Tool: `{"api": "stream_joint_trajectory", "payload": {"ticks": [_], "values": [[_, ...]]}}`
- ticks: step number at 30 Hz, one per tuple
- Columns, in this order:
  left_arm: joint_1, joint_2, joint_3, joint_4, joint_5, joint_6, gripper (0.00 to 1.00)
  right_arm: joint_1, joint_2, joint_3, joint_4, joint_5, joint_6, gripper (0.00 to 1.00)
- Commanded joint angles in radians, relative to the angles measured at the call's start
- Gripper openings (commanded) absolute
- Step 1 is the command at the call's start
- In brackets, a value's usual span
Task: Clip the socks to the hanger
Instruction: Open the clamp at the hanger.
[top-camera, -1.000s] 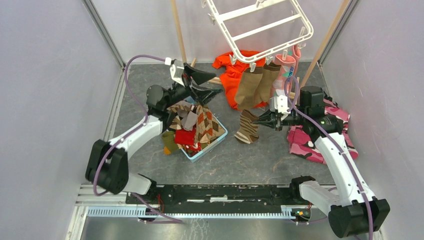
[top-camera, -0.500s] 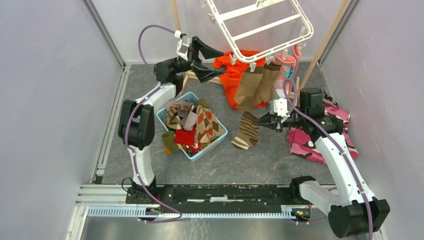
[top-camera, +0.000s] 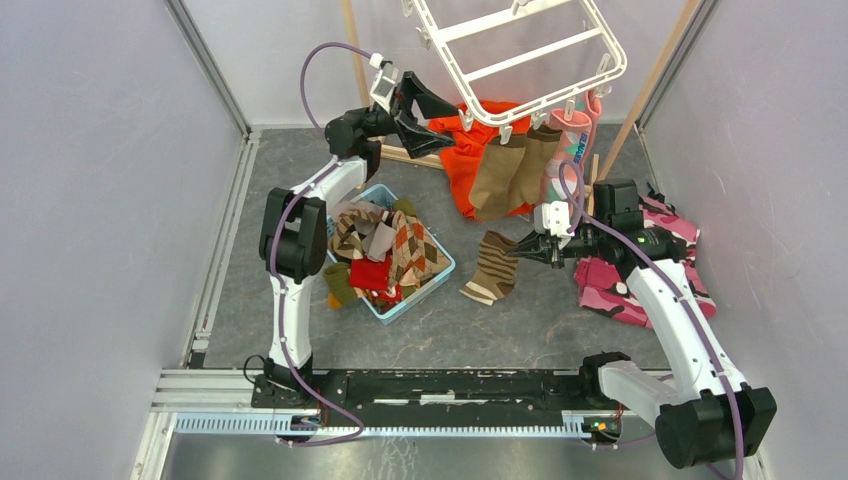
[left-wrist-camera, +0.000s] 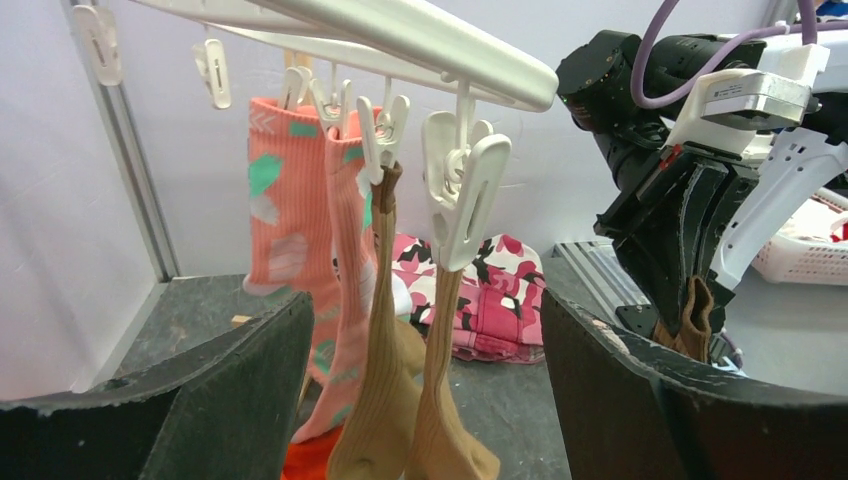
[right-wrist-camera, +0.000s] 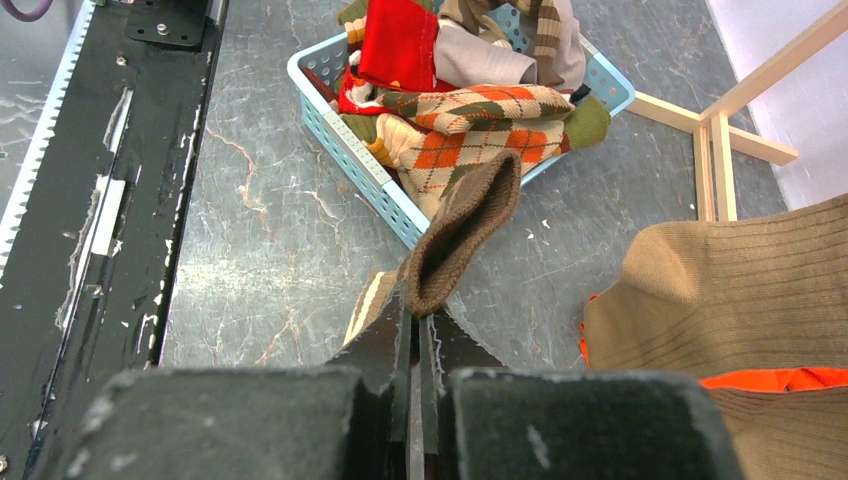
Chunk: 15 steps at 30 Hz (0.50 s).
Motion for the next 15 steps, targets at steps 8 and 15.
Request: {"api": "stream_joint_trajectory", "payload": {"ticks": [8,15], "values": [[-0.052,0.051,0.135,0.249,-0.051,-0.058,0.8,-0.002,-0.002,0.023,-0.033,-0.015,-0.047,0.0],[-0.067,0.025,0.135,0.249,-0.057,-0.067,0.77,-0.003,-0.004,0.024,-0.042,-0.016,-0.053,0.0]]}}
